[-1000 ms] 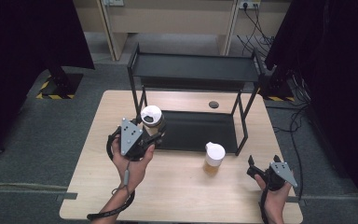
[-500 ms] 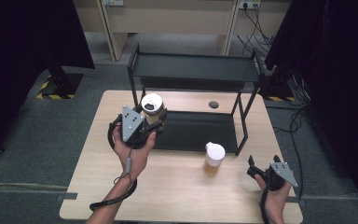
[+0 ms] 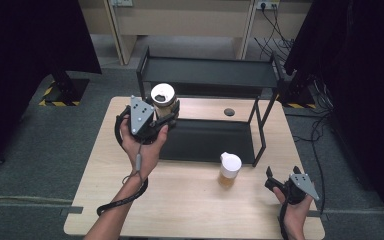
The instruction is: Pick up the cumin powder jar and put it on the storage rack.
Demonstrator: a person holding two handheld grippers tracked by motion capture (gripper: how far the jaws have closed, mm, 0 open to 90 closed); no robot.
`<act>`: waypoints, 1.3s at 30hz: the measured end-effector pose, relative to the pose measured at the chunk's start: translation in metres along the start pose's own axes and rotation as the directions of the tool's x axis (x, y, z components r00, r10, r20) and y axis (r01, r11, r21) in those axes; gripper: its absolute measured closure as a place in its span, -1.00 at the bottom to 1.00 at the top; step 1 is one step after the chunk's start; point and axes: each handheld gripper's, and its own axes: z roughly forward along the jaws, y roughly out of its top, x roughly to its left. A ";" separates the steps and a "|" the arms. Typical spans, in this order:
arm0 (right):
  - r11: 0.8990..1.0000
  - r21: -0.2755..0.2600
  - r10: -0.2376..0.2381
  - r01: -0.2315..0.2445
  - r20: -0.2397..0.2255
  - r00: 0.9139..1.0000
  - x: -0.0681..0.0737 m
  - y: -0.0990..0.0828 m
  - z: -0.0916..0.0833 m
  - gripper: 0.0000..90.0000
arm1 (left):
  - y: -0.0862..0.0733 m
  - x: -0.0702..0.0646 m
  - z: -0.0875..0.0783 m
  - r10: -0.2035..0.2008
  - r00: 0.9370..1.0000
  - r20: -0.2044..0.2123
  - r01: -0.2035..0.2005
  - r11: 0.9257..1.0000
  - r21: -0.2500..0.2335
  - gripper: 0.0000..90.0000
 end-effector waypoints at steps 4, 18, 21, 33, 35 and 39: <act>1.000 0.000 0.001 -0.001 0.000 1.000 0.000 0.000 0.000 -0.91 | 0.008 0.001 0.006 -0.005 1.000 -0.010 0.005 1.000 -0.008 -0.32; 1.000 -0.002 -0.003 0.003 -0.002 1.000 0.000 0.000 0.000 -0.91 | 0.044 0.002 0.030 0.019 0.999 -0.030 -0.020 0.999 -0.026 -0.32; 1.000 -0.002 -0.005 0.005 -0.002 1.000 0.000 0.000 0.000 -0.91 | 0.052 0.002 0.036 0.024 0.999 -0.032 -0.024 0.999 -0.027 -0.32; 1.000 -0.002 -0.011 0.011 -0.003 1.000 0.000 0.000 0.000 -0.91 | 0.079 0.002 0.068 0.036 0.998 -0.051 -0.035 0.999 0.014 -0.32; 1.000 -0.003 -0.010 0.010 -0.003 1.000 0.000 -0.001 0.000 -0.91 | 0.081 0.002 0.074 0.035 0.998 -0.051 -0.034 0.999 0.024 -0.32; 1.000 -0.004 -0.010 0.010 -0.003 1.000 0.000 -0.001 0.000 -0.91 | 0.083 0.003 0.084 0.030 0.997 -0.067 -0.027 0.999 0.044 -0.32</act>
